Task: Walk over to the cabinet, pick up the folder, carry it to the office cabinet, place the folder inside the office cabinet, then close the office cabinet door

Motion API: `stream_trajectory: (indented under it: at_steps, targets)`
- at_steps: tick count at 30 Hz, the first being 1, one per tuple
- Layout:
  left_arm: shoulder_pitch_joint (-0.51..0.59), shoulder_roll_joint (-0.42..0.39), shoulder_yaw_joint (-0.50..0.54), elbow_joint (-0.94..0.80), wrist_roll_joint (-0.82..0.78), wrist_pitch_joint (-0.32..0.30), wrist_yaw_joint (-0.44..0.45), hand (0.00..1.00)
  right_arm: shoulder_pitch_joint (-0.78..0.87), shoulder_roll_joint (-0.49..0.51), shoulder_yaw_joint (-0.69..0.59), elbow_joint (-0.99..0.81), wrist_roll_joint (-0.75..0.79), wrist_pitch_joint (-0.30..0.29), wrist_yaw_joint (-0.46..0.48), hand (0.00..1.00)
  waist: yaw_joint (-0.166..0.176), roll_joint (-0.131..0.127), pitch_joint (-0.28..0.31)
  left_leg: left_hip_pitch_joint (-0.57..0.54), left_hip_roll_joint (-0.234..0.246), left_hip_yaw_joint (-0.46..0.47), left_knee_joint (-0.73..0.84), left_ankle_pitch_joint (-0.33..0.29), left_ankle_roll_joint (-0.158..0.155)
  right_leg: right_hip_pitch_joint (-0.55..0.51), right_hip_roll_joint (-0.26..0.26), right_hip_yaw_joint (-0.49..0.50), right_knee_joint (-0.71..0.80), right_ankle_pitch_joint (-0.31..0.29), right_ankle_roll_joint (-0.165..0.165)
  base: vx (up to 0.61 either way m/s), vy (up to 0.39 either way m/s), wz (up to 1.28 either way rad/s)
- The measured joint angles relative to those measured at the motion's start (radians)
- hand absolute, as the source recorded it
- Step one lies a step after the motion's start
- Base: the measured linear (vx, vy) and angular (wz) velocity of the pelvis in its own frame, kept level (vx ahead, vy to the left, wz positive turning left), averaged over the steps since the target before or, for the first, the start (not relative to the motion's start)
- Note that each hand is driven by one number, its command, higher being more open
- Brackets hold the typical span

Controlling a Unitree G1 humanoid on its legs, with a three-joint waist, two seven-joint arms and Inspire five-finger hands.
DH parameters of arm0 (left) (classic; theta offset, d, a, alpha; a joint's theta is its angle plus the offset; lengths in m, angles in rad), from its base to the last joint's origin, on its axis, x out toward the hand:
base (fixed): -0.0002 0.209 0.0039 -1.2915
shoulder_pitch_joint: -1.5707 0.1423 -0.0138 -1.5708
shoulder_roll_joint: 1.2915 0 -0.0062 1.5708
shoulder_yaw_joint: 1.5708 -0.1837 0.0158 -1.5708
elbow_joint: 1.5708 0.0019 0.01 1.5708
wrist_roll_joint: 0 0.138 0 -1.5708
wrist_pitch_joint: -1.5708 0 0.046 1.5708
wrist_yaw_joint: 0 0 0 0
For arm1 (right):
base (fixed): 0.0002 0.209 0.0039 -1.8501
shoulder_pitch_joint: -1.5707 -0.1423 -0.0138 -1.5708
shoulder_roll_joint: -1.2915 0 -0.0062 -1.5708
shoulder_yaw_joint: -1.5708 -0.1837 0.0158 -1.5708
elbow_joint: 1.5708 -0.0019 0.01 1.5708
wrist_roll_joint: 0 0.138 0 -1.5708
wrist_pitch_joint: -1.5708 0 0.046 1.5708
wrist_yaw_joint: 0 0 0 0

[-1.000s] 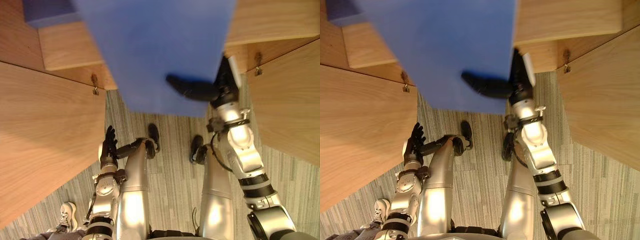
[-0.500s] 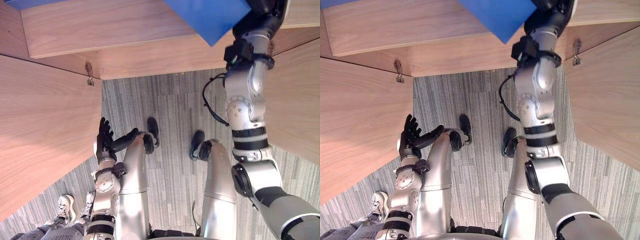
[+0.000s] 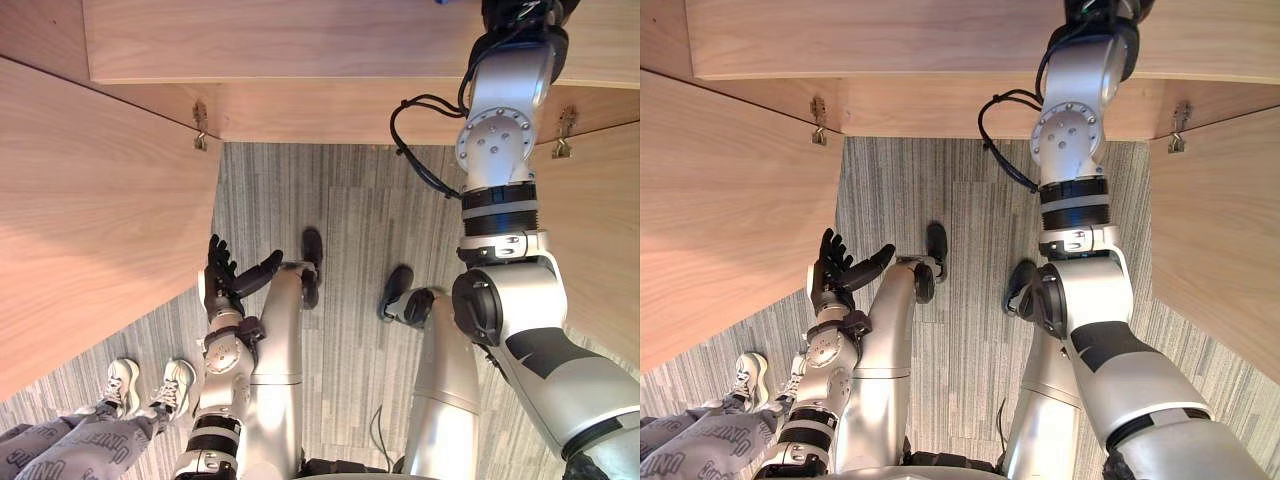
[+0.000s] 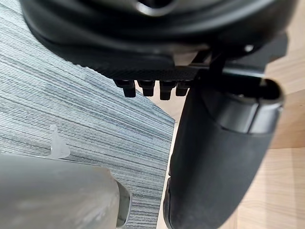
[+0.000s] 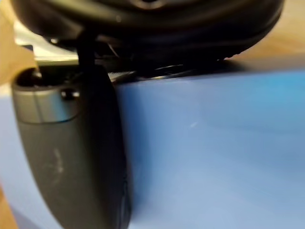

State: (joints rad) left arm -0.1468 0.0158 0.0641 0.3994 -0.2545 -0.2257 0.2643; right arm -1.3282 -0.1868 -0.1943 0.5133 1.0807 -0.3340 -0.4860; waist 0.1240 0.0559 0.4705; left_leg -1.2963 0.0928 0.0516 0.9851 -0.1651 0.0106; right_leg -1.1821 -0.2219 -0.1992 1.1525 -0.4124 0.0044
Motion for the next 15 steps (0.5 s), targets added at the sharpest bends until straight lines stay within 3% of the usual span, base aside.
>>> stream_trajectory:
  at_steps: [15]
  targets:
    - [-0.012, 0.004, -0.012, 0.007, 0.000, 0.004, 0.000, 1.00, 0.004, -0.007, -0.034, -0.053, 0.022, -0.043, -0.057, 1.00, 0.003, 0.000, -0.002, -0.004, -0.001, -0.015, 0.006, 0.009, 0.002, 0.009, -0.001, -0.017, 0.004, -0.005, -0.009, -0.01, -0.008, 0.03]
